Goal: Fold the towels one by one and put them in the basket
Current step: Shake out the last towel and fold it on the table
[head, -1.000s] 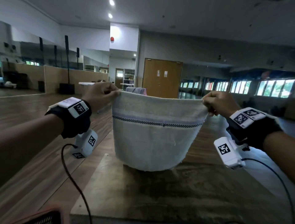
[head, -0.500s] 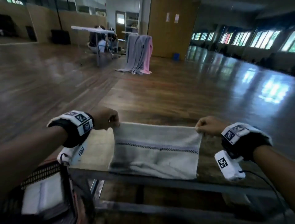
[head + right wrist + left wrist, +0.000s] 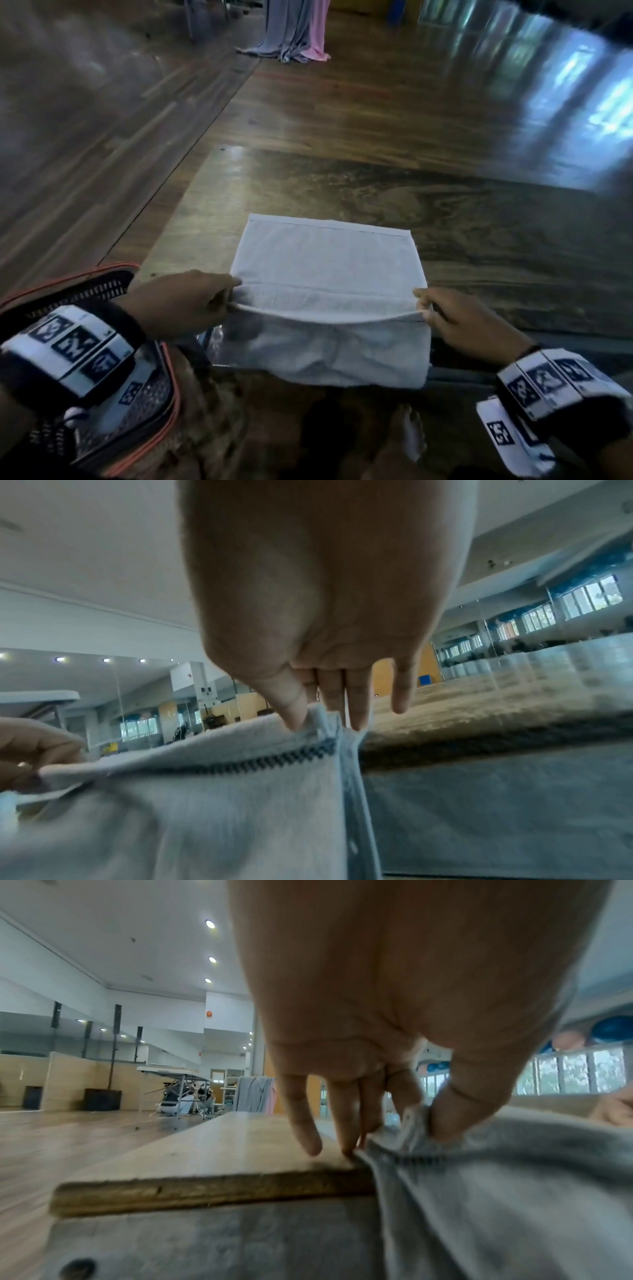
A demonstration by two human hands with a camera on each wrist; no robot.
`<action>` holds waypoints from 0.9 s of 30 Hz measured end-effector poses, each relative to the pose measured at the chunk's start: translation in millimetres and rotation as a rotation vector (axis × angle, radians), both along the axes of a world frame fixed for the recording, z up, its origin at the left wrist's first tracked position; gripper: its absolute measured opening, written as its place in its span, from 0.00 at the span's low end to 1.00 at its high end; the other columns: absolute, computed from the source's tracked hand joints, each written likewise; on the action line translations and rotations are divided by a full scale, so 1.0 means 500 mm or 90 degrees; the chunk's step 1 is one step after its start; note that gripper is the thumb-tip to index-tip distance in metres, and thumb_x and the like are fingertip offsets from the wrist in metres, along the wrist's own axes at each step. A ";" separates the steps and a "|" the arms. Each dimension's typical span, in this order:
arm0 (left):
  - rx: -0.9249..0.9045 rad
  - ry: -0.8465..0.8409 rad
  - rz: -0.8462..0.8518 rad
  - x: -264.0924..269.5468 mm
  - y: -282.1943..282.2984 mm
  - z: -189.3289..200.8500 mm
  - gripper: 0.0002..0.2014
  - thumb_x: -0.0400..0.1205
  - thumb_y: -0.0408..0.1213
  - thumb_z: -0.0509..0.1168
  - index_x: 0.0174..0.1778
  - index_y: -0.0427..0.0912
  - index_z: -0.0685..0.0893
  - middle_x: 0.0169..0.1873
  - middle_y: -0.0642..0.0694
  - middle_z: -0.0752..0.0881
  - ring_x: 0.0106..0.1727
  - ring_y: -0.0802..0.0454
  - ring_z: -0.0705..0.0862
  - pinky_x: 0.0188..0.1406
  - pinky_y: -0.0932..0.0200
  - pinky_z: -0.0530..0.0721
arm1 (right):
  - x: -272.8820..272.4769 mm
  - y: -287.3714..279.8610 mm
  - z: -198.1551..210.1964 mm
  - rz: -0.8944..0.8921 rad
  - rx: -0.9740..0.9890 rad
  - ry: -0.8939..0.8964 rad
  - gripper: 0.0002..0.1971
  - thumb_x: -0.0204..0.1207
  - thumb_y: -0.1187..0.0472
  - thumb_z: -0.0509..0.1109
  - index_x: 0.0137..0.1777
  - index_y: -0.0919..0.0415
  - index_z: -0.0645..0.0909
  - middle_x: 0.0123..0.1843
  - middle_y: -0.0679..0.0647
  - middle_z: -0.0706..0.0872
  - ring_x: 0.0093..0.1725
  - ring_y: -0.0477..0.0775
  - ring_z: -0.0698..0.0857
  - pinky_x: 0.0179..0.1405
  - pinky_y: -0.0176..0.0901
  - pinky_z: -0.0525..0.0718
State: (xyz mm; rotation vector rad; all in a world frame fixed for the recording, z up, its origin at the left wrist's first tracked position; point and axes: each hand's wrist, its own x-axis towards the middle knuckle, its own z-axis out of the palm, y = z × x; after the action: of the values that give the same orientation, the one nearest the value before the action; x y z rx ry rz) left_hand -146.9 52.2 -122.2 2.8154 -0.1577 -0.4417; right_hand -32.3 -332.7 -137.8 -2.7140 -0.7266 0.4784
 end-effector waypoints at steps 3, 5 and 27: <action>-0.049 -0.032 0.074 0.032 0.017 0.010 0.12 0.79 0.42 0.63 0.34 0.53 0.67 0.40 0.52 0.83 0.44 0.46 0.81 0.37 0.54 0.75 | 0.020 0.019 0.027 -0.044 0.062 0.019 0.05 0.81 0.60 0.62 0.44 0.50 0.76 0.48 0.52 0.85 0.46 0.52 0.83 0.44 0.47 0.80; -0.041 -0.098 0.125 0.071 0.029 0.007 0.10 0.80 0.42 0.63 0.37 0.53 0.68 0.36 0.50 0.80 0.40 0.45 0.78 0.37 0.54 0.74 | 0.052 0.032 0.043 -0.088 0.097 -0.003 0.04 0.80 0.60 0.63 0.44 0.52 0.77 0.44 0.52 0.85 0.43 0.52 0.83 0.40 0.44 0.77; 0.083 -0.148 0.105 0.250 0.013 -0.024 0.02 0.79 0.36 0.62 0.43 0.42 0.77 0.48 0.44 0.79 0.45 0.44 0.77 0.40 0.52 0.74 | 0.247 0.104 -0.003 -0.115 0.020 -0.155 0.10 0.74 0.60 0.71 0.33 0.48 0.76 0.41 0.47 0.80 0.47 0.57 0.83 0.51 0.51 0.80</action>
State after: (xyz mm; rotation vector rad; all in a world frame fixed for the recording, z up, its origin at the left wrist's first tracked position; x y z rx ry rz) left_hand -21.7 58.5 -134.1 2.9715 0.0581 -0.0887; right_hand 91.1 -280.6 -139.1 -2.8039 -0.5325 0.0954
